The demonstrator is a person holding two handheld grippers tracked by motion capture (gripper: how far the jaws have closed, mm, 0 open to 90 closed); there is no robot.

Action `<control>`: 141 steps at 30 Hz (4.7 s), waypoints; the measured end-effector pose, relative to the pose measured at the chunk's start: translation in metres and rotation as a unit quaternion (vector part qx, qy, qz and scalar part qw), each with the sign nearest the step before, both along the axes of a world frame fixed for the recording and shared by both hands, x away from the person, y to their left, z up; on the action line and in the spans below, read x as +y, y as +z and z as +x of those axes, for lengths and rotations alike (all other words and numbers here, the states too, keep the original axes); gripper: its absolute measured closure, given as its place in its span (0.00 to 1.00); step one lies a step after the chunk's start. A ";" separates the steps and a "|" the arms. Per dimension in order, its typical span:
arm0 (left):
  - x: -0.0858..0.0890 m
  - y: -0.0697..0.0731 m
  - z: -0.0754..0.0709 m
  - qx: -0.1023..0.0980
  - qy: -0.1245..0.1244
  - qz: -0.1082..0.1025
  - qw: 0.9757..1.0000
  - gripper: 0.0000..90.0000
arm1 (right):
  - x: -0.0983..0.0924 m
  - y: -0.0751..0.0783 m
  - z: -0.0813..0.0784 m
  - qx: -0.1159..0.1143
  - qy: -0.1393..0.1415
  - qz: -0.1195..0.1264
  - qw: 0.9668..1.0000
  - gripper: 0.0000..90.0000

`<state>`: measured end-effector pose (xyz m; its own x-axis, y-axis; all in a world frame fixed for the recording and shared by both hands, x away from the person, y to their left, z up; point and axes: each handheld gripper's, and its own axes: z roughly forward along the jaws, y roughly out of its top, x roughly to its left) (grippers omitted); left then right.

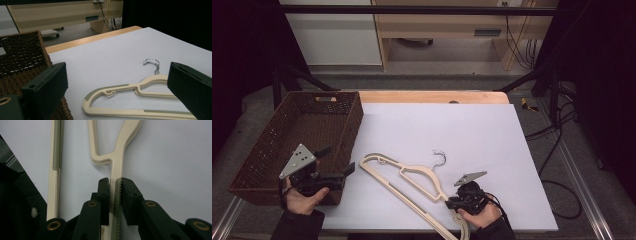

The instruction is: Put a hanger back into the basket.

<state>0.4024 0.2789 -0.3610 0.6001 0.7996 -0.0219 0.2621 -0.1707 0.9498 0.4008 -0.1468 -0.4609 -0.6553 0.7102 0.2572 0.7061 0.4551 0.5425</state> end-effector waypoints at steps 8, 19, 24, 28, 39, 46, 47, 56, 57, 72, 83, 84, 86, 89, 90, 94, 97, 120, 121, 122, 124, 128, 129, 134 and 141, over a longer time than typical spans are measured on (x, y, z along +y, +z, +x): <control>-0.006 -0.001 0.000 0.002 -0.007 0.005 1.000 0.04 | -0.005 0.004 0.001 -0.009 -0.010 0.006 1.000 0.88; -0.033 -0.005 0.002 0.019 -0.034 0.029 0.999 0.04 | -0.008 0.012 0.000 -0.026 -0.004 0.022 0.999 0.89; -0.061 -0.010 0.009 0.033 -0.067 0.051 0.996 0.05 | -0.010 0.017 -0.001 -0.038 0.001 0.025 0.999 0.90; -0.083 -0.012 0.016 0.043 -0.092 0.062 0.993 0.05 | -0.011 0.019 -0.001 -0.044 0.006 0.029 0.999 0.90; -0.120 -0.032 0.053 0.085 -0.133 0.098 0.983 0.10 | -0.013 0.024 -0.001 -0.058 0.018 0.027 0.998 0.90; -0.139 -0.051 0.071 0.113 -0.155 0.134 0.972 0.16 | -0.014 0.025 0.000 -0.063 0.022 0.028 0.997 0.90; -0.141 -0.054 0.073 0.118 -0.157 0.138 0.971 0.17 | -0.014 0.025 0.000 -0.063 0.026 0.031 0.997 0.90; -0.154 -0.071 0.082 0.124 -0.176 0.189 0.958 0.32 | -0.014 0.028 -0.001 -0.067 0.026 0.035 0.997 0.90; -0.156 -0.073 0.083 0.125 -0.178 0.195 0.956 0.35 | -0.014 0.028 -0.001 -0.067 0.023 0.034 0.997 0.90; -0.170 -0.078 0.087 0.113 -0.183 0.228 0.950 0.69 | -0.015 0.029 -0.002 -0.073 0.032 0.031 0.996 0.90; -0.163 -0.067 0.079 0.096 -0.195 0.237 0.947 0.72 | -0.017 0.030 -0.002 -0.074 0.041 0.042 0.996 0.89; -0.162 -0.066 0.077 0.093 -0.196 0.237 0.947 0.72 | -0.017 0.030 -0.002 -0.072 0.040 0.044 0.996 0.88; -0.161 -0.064 0.074 0.085 -0.196 0.242 0.947 0.74 | -0.018 0.031 -0.001 -0.078 0.038 0.051 0.995 0.81; -0.159 -0.063 0.069 0.076 -0.197 0.244 0.946 0.77 | -0.018 0.032 0.002 -0.089 0.032 0.059 0.994 0.69; -0.158 -0.062 0.068 0.073 -0.197 0.246 0.946 0.78 | -0.017 0.032 0.003 -0.092 0.030 0.061 0.993 0.68; -0.157 -0.061 0.065 0.066 -0.197 0.243 0.947 0.81 | -0.008 0.040 0.019 -0.115 0.035 0.102 0.987 0.59; -0.158 -0.061 0.062 0.061 -0.198 0.246 0.947 0.83 | 0.005 0.045 0.037 -0.132 0.052 0.118 0.983 0.54; -0.146 -0.042 0.041 0.077 -0.234 0.192 0.950 0.63 | 0.014 0.044 0.065 -0.076 0.149 0.149 0.974 0.93; -0.145 -0.040 0.040 0.077 -0.235 0.188 0.950 0.61 | 0.013 0.047 0.062 -0.075 0.153 0.158 0.973 0.94; -0.143 -0.037 0.038 0.077 -0.237 0.183 0.951 0.58 | 0.013 0.048 0.061 -0.074 0.159 0.163 0.971 0.95; -0.141 -0.030 0.035 0.072 -0.236 0.173 0.954 0.56 | 0.013 0.053 0.056 -0.078 0.172 0.167 0.968 0.96; -0.138 -0.020 0.031 0.070 -0.244 0.166 0.953 0.53 | 0.015 0.063 0.048 -0.093 0.195 0.165 0.962 0.96; -0.138 -0.018 0.030 0.071 -0.246 0.162 0.953 0.53 | 0.016 0.064 0.047 -0.095 0.200 0.168 0.961 0.96; -0.139 -0.014 0.028 0.074 -0.257 0.163 0.950 0.61 | 0.023 0.077 0.040 -0.110 0.230 0.165 0.953 0.96; -0.137 -0.011 0.028 0.086 -0.272 0.184 0.941 0.79 | 0.026 0.080 0.037 -0.121 0.242 0.163 0.949 0.96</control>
<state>0.4304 0.1414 -0.3722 0.9353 0.3483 0.0619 0.1862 -0.6334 0.7511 0.4382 -0.1208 -0.3805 -0.9520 0.2205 0.2122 0.2948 0.4744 0.8295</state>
